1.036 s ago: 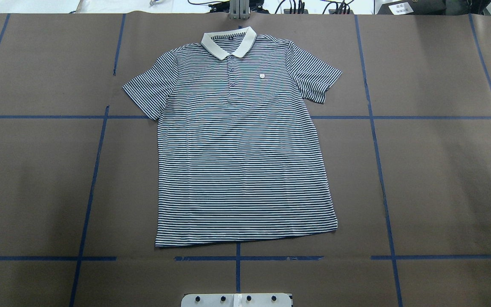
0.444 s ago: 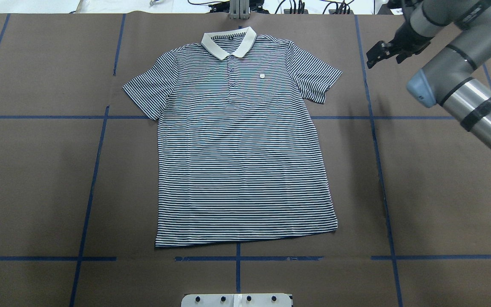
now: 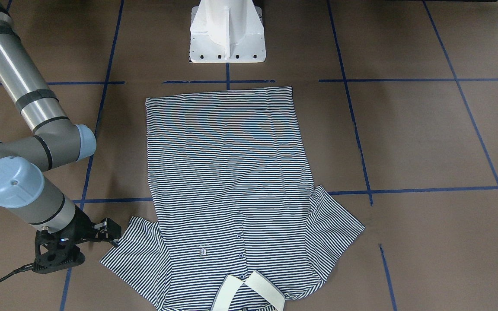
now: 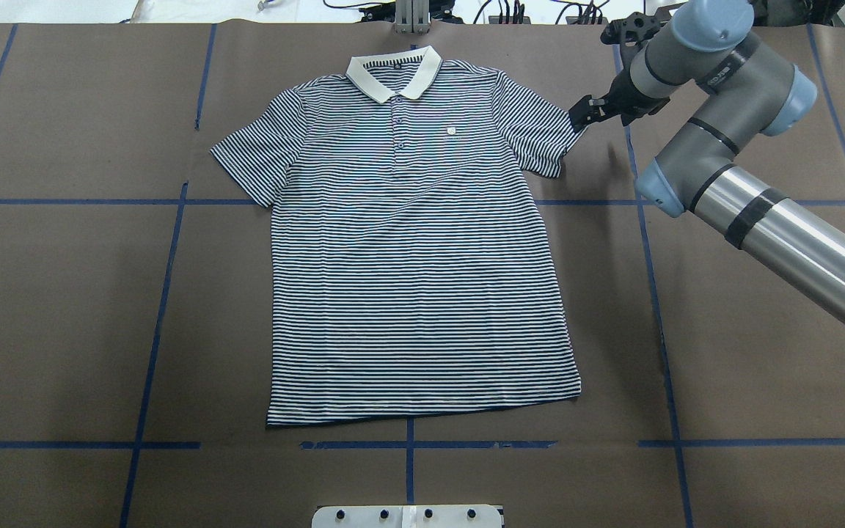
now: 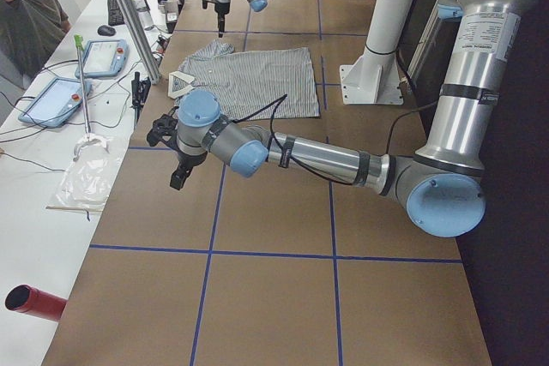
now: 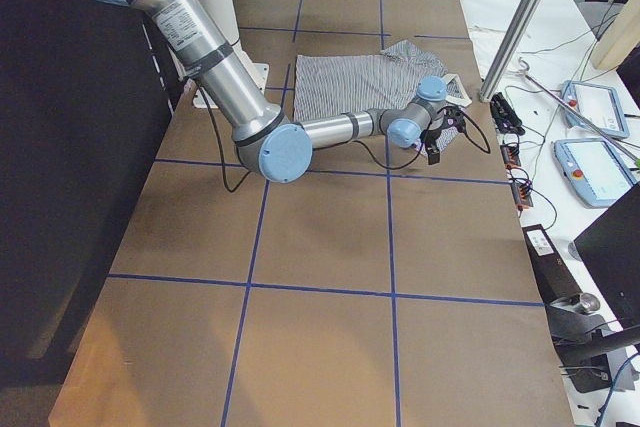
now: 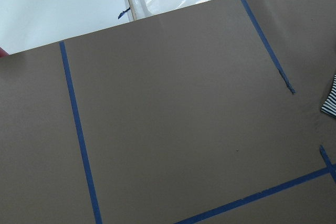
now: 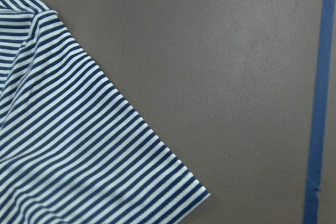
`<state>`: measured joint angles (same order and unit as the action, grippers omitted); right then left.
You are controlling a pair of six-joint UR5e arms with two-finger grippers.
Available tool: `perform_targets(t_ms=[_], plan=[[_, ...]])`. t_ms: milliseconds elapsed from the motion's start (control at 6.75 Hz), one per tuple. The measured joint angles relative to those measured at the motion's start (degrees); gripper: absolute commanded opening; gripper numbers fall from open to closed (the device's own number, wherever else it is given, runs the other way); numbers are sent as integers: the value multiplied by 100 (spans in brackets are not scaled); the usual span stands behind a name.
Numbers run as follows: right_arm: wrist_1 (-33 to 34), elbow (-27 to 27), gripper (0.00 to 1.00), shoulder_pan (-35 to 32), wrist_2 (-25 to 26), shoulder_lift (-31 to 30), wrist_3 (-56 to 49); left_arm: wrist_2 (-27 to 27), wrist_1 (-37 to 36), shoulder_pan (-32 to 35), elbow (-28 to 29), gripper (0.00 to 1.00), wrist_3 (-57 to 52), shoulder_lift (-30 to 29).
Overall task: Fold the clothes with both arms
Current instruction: 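Move the right gripper in over the shirt's shoulder and sleeve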
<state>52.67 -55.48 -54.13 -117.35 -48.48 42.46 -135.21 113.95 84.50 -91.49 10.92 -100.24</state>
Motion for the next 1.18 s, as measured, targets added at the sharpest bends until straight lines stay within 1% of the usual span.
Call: perform_targets(t_ms=[296, 592, 740, 888, 1184], plan=[[-32, 366, 96, 33, 88, 263, 23, -5, 0, -3, 11, 100, -17, -4], [-29, 547, 94, 50, 172, 343, 25, -6, 4, -4, 8, 100, -31, -4], [-29, 593, 91, 67, 204, 352, 25, -6, 6, -4, 6, 100, -35, -3], [-29, 626, 73, 87, 228, 357, 25, -8, 10, -3, -1, 100, -37, 1], [-27, 683, 15, 108, 276, 370, 25, -13, 13, 0, -7, 100, -37, 4]])
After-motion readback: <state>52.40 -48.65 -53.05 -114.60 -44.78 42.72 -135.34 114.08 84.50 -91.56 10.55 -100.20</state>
